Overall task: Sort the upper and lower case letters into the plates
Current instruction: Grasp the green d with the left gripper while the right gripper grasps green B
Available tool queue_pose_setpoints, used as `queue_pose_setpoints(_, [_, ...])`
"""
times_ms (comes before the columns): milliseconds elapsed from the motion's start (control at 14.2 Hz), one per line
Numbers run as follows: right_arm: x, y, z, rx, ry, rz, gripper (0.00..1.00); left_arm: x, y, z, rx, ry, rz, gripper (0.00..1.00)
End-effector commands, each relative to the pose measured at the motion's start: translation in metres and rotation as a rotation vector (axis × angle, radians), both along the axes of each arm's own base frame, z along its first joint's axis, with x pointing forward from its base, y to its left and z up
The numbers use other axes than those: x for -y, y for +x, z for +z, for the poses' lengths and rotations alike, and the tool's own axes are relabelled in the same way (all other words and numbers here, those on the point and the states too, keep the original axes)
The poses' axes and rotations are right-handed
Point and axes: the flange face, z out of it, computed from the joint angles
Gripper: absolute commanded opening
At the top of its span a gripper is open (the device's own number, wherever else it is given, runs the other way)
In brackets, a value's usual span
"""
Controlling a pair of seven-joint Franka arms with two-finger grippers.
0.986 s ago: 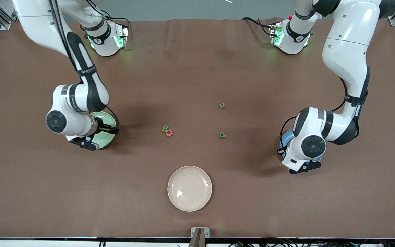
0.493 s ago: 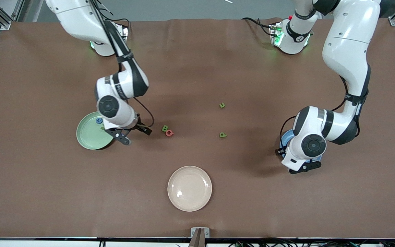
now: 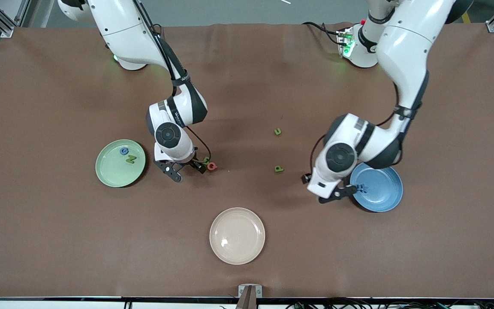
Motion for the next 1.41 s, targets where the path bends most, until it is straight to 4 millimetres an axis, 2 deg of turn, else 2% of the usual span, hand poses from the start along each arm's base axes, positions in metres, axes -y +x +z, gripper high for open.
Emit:
queue_pose_setpoints(0, [-0.006, 0.003, -0.003, 0.037, 0.004, -0.045, 1.0, 0.032, -0.016, -0.011, 0.038, -0.025, 0.013, 0.95])
queue_pose_setpoints(70, [-0.012, -0.001, -0.008, 0.034, -0.002, -0.042, 1.0, 0.045, -0.023, -0.014, 0.06, -0.044, 0.01, 0.93])
queue_pose_setpoints(282, [-0.02, -0.004, -0.008, 0.037, -0.002, -0.059, 1.0, 0.073, -0.051, -0.035, 0.135, -0.122, -0.009, 0.88])
queue_pose_setpoints(564, [-0.036, -0.015, -0.01, 0.033, -0.001, -0.055, 1.0, 0.078, -0.058, -0.042, 0.149, -0.141, -0.009, 0.77])
queue_pose_setpoints(705, [-0.049, -0.022, -0.008, 0.025, 0.024, -0.069, 1.0, 0.079, -0.06, -0.05, 0.14, -0.138, -0.003, 0.74])
queue_pose_setpoints(845, [-0.059, -0.03, -0.009, 0.018, 0.027, -0.057, 0.99, 0.087, -0.064, -0.049, 0.149, -0.15, 0.003, 0.72])
queue_pose_setpoints(1127, [-0.057, -0.029, -0.01, 0.017, 0.024, -0.053, 0.91, 0.088, -0.063, -0.059, 0.15, -0.153, 0.001, 0.7])
queue_pose_setpoints(1339, [-0.055, -0.03, -0.011, 0.013, 0.022, -0.042, 0.75, 0.088, -0.065, -0.066, 0.144, -0.148, -0.005, 0.68])
